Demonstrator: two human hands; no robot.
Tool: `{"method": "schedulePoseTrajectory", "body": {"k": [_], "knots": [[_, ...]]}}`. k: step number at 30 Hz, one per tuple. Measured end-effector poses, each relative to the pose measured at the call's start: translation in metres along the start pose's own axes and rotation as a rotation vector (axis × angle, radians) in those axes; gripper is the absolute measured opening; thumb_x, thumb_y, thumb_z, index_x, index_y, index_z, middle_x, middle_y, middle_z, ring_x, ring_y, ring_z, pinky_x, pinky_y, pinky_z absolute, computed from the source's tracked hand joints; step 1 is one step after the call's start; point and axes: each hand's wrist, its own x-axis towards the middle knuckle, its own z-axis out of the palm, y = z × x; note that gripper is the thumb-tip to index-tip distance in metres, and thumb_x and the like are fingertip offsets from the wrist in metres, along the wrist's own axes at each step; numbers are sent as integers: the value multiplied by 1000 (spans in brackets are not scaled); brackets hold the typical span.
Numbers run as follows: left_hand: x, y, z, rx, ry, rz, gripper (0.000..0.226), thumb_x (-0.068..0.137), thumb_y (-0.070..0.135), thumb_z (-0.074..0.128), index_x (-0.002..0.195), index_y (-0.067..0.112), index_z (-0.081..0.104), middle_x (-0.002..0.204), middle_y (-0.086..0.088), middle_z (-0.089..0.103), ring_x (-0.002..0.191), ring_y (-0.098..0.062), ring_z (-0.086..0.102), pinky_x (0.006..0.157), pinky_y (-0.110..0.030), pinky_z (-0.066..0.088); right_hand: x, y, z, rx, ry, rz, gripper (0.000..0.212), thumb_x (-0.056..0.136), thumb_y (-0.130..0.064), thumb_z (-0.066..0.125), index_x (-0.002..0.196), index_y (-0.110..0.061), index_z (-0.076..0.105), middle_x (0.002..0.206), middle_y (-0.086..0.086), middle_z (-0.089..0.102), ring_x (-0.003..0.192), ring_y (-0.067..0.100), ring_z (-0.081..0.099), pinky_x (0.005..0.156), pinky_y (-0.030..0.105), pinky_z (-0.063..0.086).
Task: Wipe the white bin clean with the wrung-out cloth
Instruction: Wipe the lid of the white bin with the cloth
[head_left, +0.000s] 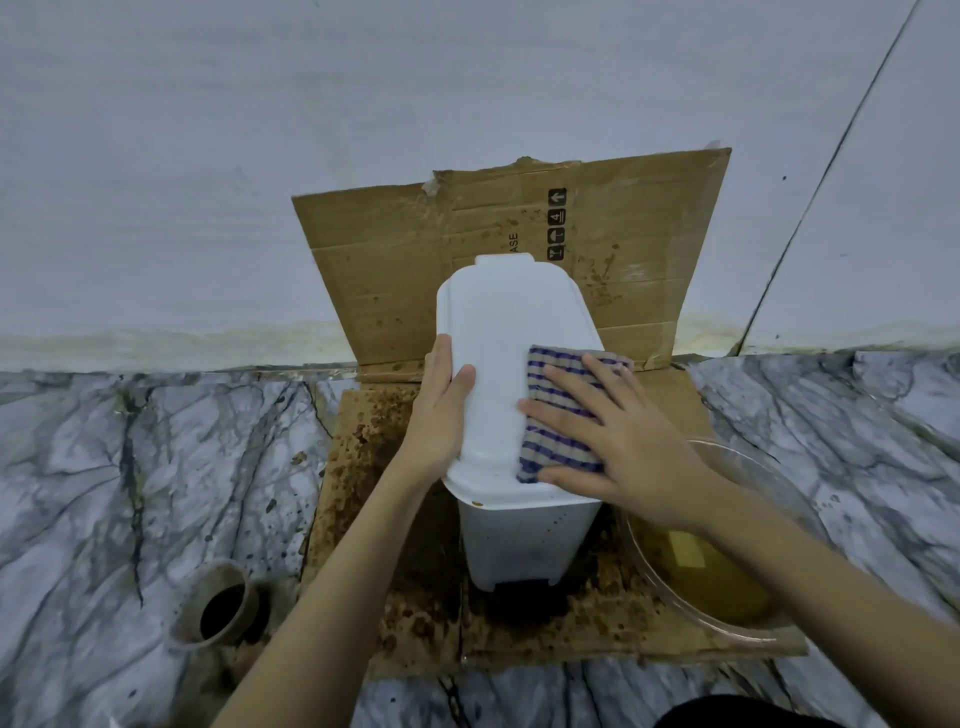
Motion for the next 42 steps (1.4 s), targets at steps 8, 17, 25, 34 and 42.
{"method": "schedulePoseTrajectory", "body": {"k": [8,17,25,34,42], "knots": [[7,-14,-6,-113,-72,5,78,80,69,52,146,43,21,156,13,18,144,-19,19,113,-54,24,7,-16,3,-143,20,-30,59,94,-62,17,140,-32,39,145,4,45,135,33,38,113,45,21],[8,-6,-6,42,-35,29,62,98,48,34,151,29,7,159,10,4,146,-10,3,119,-46,8,25,-54,11,-122,-21,123,68,92,-66,13,140,-29,42,142,9,48,131,39,42,105,58,29],[44,-12,-14,91,-147,35,73,84,69,41,146,41,14,156,10,17,145,-20,13,115,-55,17,9,-56,15,24,120,133,55,98,-55,15,137,-31,45,143,0,48,134,29,40,110,42,18],[58,-18,-14,86,-144,76,78,85,68,41,149,36,10,158,13,12,146,-11,7,117,-51,11,44,-82,24,-111,159,403,78,83,-70,26,128,-15,57,130,4,60,121,29,55,103,51,35],[51,-15,-14,107,-149,81,76,91,62,34,151,30,0,158,15,-1,146,-8,-2,119,-47,4,26,-80,26,-172,184,403,81,86,-70,18,131,-14,54,136,9,55,126,34,49,104,52,29]]}}
